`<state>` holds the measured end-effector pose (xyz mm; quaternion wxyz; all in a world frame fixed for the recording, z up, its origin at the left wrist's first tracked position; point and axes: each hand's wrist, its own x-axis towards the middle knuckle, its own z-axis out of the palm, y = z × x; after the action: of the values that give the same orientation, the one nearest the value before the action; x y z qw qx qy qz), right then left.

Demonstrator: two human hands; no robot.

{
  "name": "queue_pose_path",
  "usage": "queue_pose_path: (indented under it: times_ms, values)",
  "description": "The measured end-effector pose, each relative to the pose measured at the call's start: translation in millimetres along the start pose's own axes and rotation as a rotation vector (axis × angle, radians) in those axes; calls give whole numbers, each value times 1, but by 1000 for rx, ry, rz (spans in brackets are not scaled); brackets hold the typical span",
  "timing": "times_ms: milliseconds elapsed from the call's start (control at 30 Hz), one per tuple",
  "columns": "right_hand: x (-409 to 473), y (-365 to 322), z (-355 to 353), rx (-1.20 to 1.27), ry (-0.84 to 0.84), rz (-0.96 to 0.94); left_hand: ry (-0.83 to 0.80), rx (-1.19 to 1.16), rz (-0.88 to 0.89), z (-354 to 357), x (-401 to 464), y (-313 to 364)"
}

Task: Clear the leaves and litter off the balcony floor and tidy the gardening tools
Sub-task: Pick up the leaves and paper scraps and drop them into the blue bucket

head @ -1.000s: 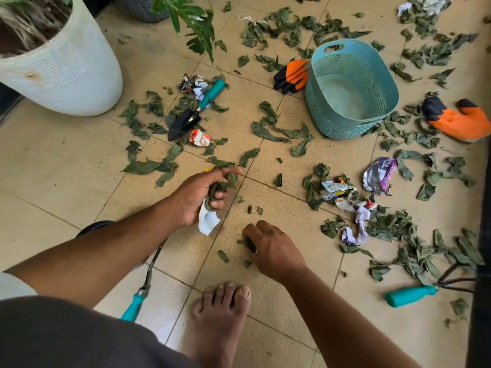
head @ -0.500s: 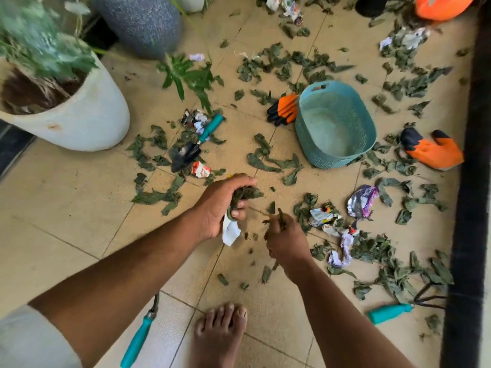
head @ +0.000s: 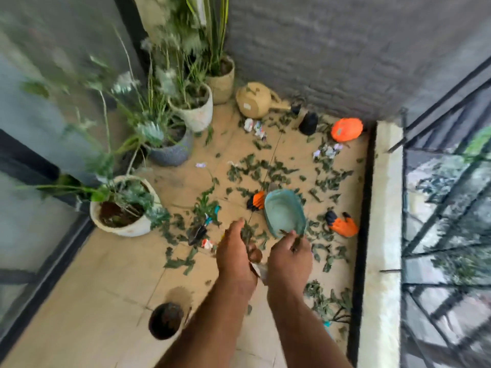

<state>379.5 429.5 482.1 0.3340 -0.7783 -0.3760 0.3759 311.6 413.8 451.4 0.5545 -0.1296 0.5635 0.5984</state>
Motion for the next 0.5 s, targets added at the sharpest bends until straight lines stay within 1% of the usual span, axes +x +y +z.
queue_pose_path:
  times_ms: [33, 100, 167, 233, 300, 333, 433, 500]
  values:
    - [-15, -33, -13, -2, 34, -12, 49, -61, -20, 22, -35, 29]
    - [-43, -94, -39, 21, 69, -11, 128, -73, -12, 45, -84, 67]
    - [-61, -141, -57, 66, 88, 13, 79, -53, -19, 53, -119, 92]
    - [-73, -184, -72, 92, 116, -16, 4, 13, -55, 65, -142, 120]
    - [-84, -223, -82, 93, 123, -74, -34, 56, -23, 75, -150, 140]
    - [-89, -241, -87, 85, 126, -79, -62, 115, -6, 83, -160, 155]
    - [-107, -293, -101, 94, 122, -64, -62, 110, 38, 106, -204, 201]
    - [-113, -318, -107, 131, 144, -141, -80, 114, 38, 119, -225, 224]
